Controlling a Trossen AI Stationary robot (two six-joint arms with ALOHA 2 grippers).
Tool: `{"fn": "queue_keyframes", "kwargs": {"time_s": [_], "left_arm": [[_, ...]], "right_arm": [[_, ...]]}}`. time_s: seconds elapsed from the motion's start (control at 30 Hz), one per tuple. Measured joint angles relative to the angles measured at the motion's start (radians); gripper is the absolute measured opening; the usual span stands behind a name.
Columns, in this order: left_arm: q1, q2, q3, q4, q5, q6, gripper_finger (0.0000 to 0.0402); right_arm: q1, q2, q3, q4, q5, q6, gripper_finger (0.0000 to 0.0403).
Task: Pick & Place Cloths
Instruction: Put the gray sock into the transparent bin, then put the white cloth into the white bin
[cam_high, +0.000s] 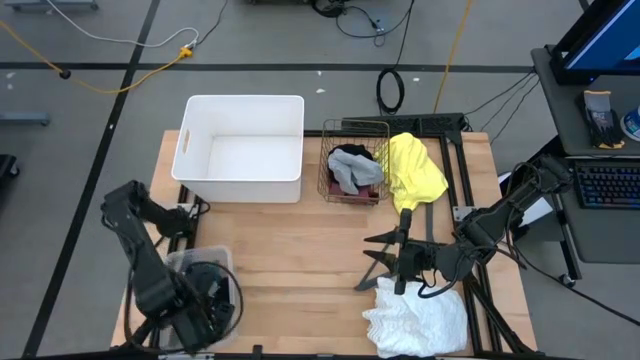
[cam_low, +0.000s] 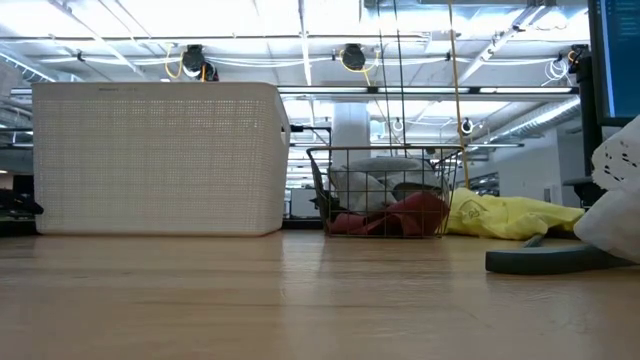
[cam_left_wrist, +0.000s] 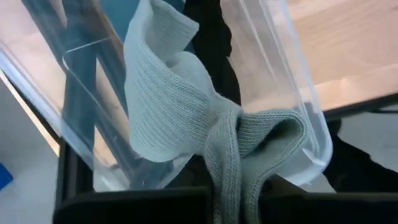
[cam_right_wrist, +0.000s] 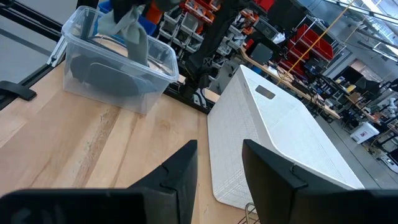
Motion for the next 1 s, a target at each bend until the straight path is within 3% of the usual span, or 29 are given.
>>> {"fn": "queue_keyframes", "kwargs": {"time_s": [0.33,0.57,1.0], "left_arm": [[0.000,0.057,-0.098,0.000,0.013,0.016,0.0019],[0.000,0.057,-0.174,0.004,0.069,0.022,0.0111],[0.009,0.033,-0.165,0.021,0.087,0.122,0.0269]], "right_arm": [[0.000,0.000,0.000,-0.018,-0.001,0.026,0.0121],[0.000,0.000,0.000,-0.051,-0.001,0.025,0.0121],[0.000,0.000,0.000,-0.054,-0.001,0.025,0.0121]]}}
